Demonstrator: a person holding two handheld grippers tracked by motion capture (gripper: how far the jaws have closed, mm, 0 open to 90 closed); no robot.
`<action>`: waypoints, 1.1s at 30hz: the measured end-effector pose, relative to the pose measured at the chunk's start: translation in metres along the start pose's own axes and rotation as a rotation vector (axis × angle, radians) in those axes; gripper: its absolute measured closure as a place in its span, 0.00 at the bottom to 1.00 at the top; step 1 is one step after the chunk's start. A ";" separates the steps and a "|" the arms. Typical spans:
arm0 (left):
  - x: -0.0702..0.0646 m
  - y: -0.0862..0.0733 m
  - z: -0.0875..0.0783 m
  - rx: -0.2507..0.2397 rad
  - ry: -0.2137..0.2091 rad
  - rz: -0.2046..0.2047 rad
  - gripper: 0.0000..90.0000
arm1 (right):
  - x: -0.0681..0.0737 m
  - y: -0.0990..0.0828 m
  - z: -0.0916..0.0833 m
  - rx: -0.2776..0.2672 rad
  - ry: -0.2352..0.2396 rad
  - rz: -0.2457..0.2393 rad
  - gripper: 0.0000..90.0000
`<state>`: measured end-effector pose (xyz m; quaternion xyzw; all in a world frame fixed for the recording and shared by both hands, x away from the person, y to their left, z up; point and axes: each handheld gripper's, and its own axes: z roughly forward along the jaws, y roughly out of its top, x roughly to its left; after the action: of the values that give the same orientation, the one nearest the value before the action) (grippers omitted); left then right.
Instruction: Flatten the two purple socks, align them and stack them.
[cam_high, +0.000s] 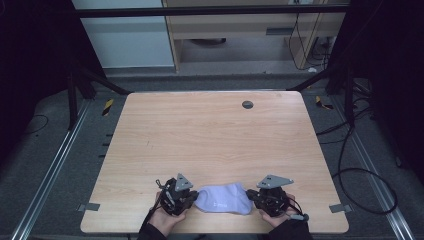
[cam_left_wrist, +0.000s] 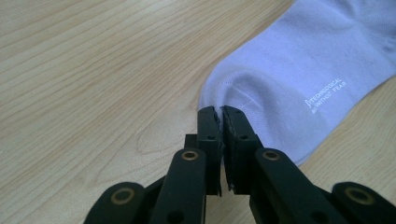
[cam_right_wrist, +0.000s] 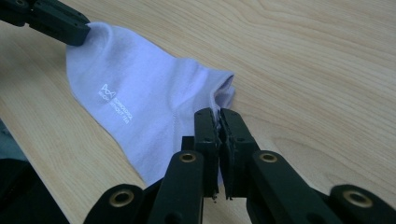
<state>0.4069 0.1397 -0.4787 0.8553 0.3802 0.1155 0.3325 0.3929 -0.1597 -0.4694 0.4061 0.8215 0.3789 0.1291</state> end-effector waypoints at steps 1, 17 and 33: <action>0.000 0.000 0.000 0.000 0.000 0.000 0.94 | 0.000 0.000 0.000 0.000 0.000 0.000 0.96; 0.002 0.005 -0.013 -0.096 0.030 -0.013 0.73 | -0.007 -0.002 0.002 -0.043 -0.030 0.006 0.80; -0.022 0.012 0.025 -0.035 -0.001 0.060 0.87 | -0.003 -0.004 0.035 0.001 0.043 -0.054 0.99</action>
<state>0.4101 0.1057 -0.4880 0.8603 0.3523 0.1318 0.3440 0.4102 -0.1455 -0.4965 0.3757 0.8350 0.3834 0.1210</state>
